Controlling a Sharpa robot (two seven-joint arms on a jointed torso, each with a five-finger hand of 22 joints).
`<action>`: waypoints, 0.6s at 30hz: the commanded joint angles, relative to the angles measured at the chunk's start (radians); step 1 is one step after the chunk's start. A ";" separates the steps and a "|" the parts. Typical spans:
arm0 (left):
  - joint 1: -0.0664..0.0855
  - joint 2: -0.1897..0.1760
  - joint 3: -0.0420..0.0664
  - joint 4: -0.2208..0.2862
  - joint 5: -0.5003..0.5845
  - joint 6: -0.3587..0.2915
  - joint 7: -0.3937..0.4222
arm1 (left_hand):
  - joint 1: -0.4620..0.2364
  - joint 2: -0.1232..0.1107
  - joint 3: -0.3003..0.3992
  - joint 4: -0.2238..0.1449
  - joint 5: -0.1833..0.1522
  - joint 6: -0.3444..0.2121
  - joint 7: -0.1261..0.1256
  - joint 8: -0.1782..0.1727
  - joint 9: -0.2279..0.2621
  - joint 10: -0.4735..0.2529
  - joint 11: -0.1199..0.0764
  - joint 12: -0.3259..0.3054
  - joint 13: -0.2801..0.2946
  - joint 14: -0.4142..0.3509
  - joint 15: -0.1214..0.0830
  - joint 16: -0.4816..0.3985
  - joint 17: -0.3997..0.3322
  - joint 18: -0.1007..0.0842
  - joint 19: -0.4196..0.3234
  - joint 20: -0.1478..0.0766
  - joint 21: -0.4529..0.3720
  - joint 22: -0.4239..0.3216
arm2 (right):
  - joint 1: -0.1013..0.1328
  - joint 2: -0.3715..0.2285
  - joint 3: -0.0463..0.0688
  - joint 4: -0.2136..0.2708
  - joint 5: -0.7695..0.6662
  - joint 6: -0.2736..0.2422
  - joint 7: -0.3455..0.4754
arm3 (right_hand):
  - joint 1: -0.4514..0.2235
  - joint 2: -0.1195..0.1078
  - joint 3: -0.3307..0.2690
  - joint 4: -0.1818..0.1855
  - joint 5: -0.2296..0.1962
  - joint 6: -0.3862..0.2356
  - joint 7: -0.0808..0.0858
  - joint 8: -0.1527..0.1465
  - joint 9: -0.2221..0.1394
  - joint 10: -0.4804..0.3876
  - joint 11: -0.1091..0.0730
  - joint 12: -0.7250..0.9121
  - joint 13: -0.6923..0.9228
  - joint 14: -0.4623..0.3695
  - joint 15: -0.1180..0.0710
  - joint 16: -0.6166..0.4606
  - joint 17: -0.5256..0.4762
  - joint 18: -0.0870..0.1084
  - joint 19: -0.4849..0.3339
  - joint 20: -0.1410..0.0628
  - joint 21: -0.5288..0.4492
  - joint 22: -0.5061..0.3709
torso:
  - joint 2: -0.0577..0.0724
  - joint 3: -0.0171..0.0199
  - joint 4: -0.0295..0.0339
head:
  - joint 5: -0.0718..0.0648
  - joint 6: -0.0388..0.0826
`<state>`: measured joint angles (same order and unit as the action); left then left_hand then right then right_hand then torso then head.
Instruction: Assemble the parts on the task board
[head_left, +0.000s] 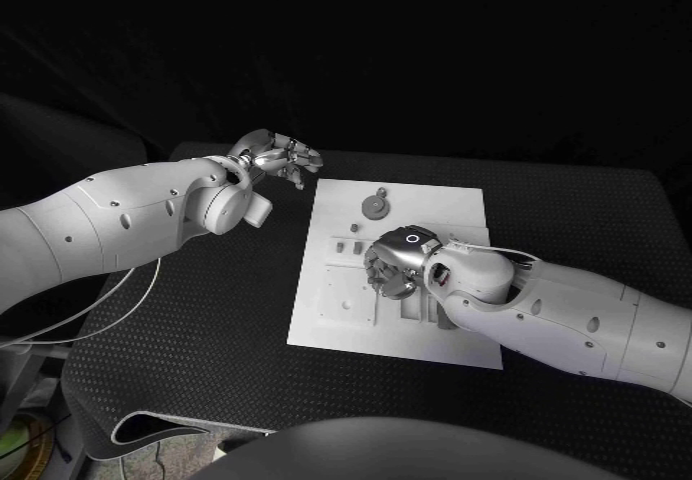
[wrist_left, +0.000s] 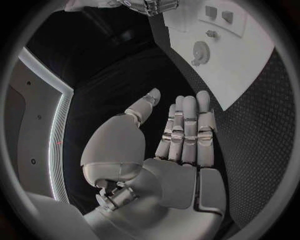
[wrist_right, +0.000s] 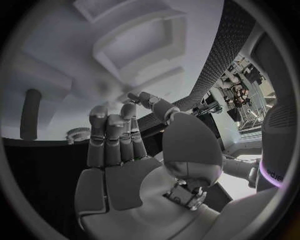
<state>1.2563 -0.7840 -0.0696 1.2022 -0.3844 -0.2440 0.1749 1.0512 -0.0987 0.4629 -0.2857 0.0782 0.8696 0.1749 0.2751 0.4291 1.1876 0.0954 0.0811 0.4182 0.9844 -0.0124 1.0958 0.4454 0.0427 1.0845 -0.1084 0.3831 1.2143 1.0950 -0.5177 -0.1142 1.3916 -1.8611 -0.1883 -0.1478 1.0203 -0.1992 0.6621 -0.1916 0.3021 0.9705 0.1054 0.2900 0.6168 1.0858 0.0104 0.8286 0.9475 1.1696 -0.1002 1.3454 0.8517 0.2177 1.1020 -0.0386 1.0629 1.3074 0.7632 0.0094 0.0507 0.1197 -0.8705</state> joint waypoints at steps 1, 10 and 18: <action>0.001 0.000 0.001 0.003 -0.003 0.012 0.006 | -0.004 -0.001 -0.007 -0.001 0.000 0.000 0.007 -0.003 -0.001 -0.009 0.000 -0.003 0.001 0.005 0.001 -0.003 0.001 0.026 0.007 -0.001 -0.006 0.002 | -0.008 -0.001 -0.007 -0.005 -0.013 0.051 -0.011 | -0.001 -0.016 0.000 0.006 -0.001 -0.023 0.014 -0.005 -0.002 -0.010 -0.002 0.005 -0.002 -0.007 0.002 -0.003 0.002 0.044 -0.002 -0.001 -0.005 0.009 | 0.000 0.0003 -0.0002 | 0.001 -0.001; 0.001 0.000 0.001 0.004 -0.003 0.012 0.005 | -0.004 -0.001 -0.007 -0.001 0.000 -0.004 0.009 -0.005 -0.002 -0.010 0.001 -0.004 0.002 0.005 0.001 -0.004 0.001 0.025 0.008 -0.001 -0.006 0.002 | -0.008 0.009 -0.007 -0.007 -0.017 0.046 -0.012 | 0.000 -0.030 -0.003 0.017 -0.001 -0.038 0.020 -0.014 -0.002 -0.020 0.003 0.008 -0.003 -0.012 0.007 -0.003 0.003 0.044 -0.005 0.000 -0.007 0.009 | 0.000 0.0002 -0.0009 | 0.001 -0.002; 0.001 0.002 0.001 0.003 -0.003 0.014 0.004 | -0.004 -0.001 -0.007 -0.001 0.000 -0.005 0.009 -0.005 -0.002 -0.010 0.001 -0.004 0.003 0.005 0.001 -0.004 0.002 0.025 0.008 -0.001 -0.007 0.002 | -0.008 0.023 -0.007 -0.020 -0.035 0.048 -0.014 | 0.022 -0.015 0.000 0.009 -0.001 -0.036 0.020 -0.013 0.002 -0.025 0.004 0.013 -0.004 -0.016 0.007 -0.001 0.005 0.044 -0.008 0.000 -0.008 0.011 | 0.000 -0.0005 0.0015 | -0.002 -0.002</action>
<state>1.2563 -0.7834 -0.0696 1.2032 -0.3845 -0.2435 0.1737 1.0513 -0.0987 0.4629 -0.2857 0.0782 0.8663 0.1749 0.2751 0.4283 1.1839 0.0991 0.0811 0.4200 0.9845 -0.0124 1.0959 0.4455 0.0427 1.0869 -0.1106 0.3829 1.2151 1.0944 -0.4952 -0.1149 1.3799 -1.8726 -0.1867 -0.1505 1.0344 -0.2141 0.6595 -0.1780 0.3021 0.9543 0.1075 0.2728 0.6168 1.0678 0.0151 0.8372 0.9440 1.1619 -0.0926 1.3456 0.8555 0.2176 1.0985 -0.0351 1.0590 1.3073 0.7629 0.0095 0.0508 0.1193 -0.8726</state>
